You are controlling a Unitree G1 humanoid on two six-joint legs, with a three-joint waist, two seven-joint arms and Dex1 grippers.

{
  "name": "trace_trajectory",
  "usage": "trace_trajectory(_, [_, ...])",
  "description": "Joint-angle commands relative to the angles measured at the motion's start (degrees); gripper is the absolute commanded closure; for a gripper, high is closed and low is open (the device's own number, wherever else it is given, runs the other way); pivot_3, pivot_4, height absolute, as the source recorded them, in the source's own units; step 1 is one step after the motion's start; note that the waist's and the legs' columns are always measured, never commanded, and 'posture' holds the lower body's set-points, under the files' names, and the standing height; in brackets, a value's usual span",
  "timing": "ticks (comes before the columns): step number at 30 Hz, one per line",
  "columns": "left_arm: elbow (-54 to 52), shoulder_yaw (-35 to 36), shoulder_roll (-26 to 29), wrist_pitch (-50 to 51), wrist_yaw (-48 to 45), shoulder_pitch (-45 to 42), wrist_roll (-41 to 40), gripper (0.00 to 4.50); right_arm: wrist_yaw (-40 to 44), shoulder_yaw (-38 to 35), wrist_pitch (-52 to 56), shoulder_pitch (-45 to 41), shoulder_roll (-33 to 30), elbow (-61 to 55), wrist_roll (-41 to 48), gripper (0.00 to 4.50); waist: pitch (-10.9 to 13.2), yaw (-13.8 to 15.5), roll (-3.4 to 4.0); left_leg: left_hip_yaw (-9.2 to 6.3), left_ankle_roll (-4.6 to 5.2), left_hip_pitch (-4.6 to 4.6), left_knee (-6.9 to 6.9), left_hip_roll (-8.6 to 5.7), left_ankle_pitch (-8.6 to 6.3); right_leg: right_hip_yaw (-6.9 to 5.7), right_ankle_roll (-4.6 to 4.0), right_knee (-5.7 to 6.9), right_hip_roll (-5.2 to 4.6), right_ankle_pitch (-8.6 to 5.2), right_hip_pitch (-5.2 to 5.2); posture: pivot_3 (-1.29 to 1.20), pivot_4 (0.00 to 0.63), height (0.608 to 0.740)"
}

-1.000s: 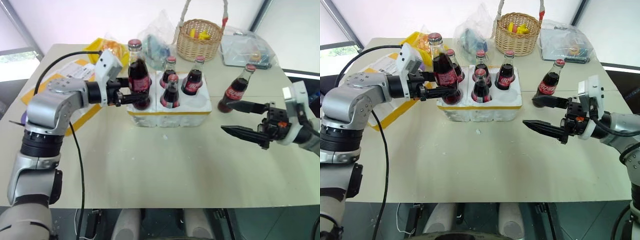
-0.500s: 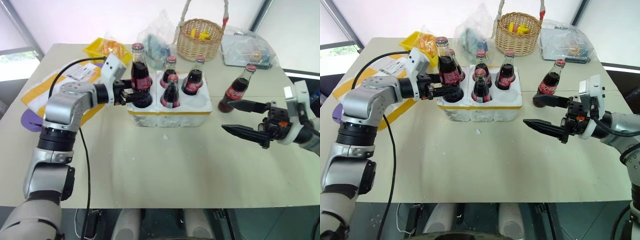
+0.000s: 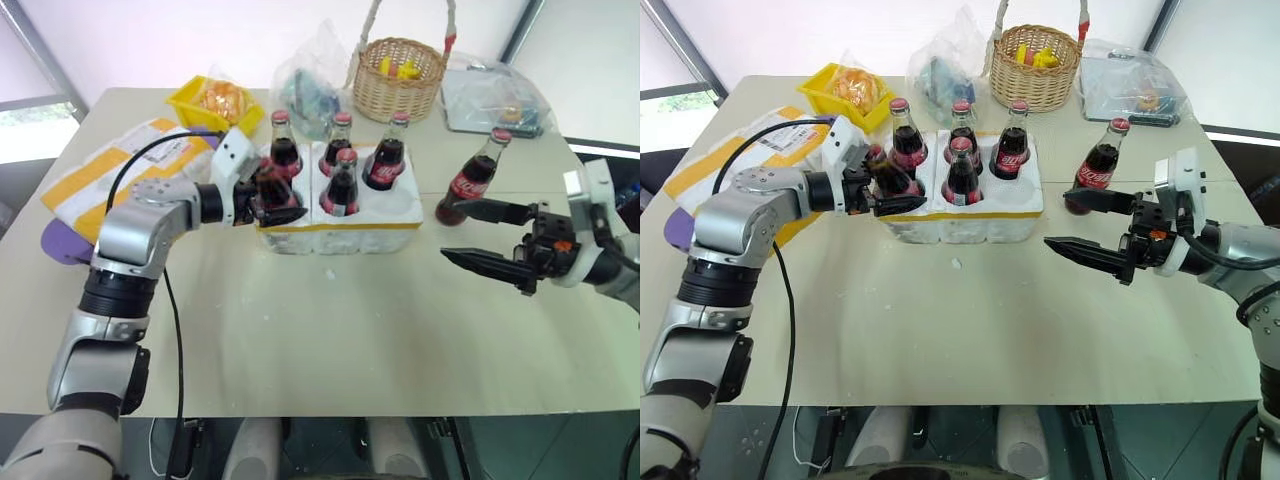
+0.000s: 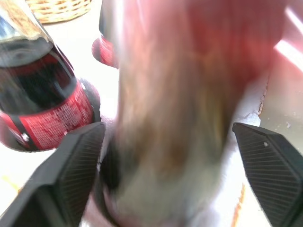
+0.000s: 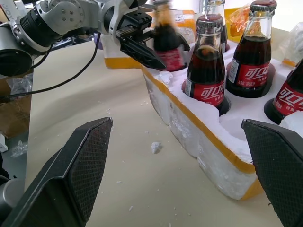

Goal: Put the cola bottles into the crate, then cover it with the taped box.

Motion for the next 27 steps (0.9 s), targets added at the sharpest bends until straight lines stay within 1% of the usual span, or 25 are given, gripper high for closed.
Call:
trace_trajectory(1, [-4.89,3.23,2.07,1.54,-0.36,0.90,-1.95,0.03,0.59,-0.97,-1.42,-1.14,-0.04,0.09,-0.01,0.00,0.00,0.01,0.00,-0.01,0.00,0.00,0.00,0.00,0.00,0.00,0.00,0.00,0.00,0.00,0.00,0.00,0.150,0.737])
trace_trajectory(7, [-12.59,10.55,10.38,8.82,-4.42,3.27,-9.61,0.03,1.39,-1.01,-1.64,-1.60,-0.69,1.08,-0.53,0.00,0.00,-0.13,0.00,-0.01,0.00,0.01,-0.02,0.02,0.00,0.00,0.00,0.00,0.01,0.00,-0.01,0.00,0.150,0.737])
trace_trajectory(9, [-14.73,13.36,14.33,10.53,-7.25,3.93,-12.69,0.03,1.80,-1.58,-1.78,-1.23,-1.32,1.68,-1.00,0.00,0.00,-0.07,0.00,-0.01,0.00,0.01,-0.01,0.02,0.00,0.00,-0.01,0.00,0.01,0.00,0.00,0.00,0.150,0.737])
trace_trajectory(13, [-20.28,19.68,24.64,14.99,-18.65,6.95,-22.91,0.03,2.03,-2.65,-2.68,-1.17,-2.30,4.28,-2.91,0.00,0.00,-0.13,0.01,0.01,0.00,0.00,-0.02,0.02,0.00,0.00,-0.02,-0.03,0.01,-0.01,0.00,0.00,0.150,0.737])
trace_trajectory(15, [-22.13,21.19,27.70,15.83,-21.65,8.48,-26.00,0.03,1.49,-2.96,-3.00,-1.35,-2.44,5.94,-3.79,0.00,0.00,-0.12,0.02,0.02,0.00,0.00,-0.03,0.03,-0.01,0.00,-0.04,-0.04,0.01,-0.02,-0.01,0.00,0.150,0.737])
trace_trajectory(17, [-23.45,21.49,28.58,16.03,-21.42,9.11,-27.62,0.03,0.30,-2.98,-3.22,-0.96,-2.28,7.95,-5.36,0.00,-0.01,0.17,0.04,0.03,0.00,0.01,-0.02,0.03,-0.01,0.00,-0.21,-0.04,0.00,-0.12,0.00,0.00,0.150,0.737])
trace_trajectory(20, [-24.93,21.09,27.30,16.09,-18.54,9.38,-29.02,0.03,-3.09,-2.22,-3.88,-0.27,-0.76,11.56,-8.60,0.00,-0.02,0.17,0.02,0.03,0.00,0.02,0.05,0.03,0.00,0.00,-0.23,-0.06,0.00,-0.13,0.07,0.00,0.150,0.737])
trace_trajectory(27, [-24.50,18.57,23.52,12.62,-11.95,9.71,-25.95,0.03,-14.53,0.21,-7.18,-3.91,6.39,19.85,-16.20,0.00,-0.02,-0.41,0.04,0.04,0.00,0.07,0.01,0.03,0.00,0.01,-0.05,-0.01,0.02,-0.03,0.06,0.00,0.150,0.737])
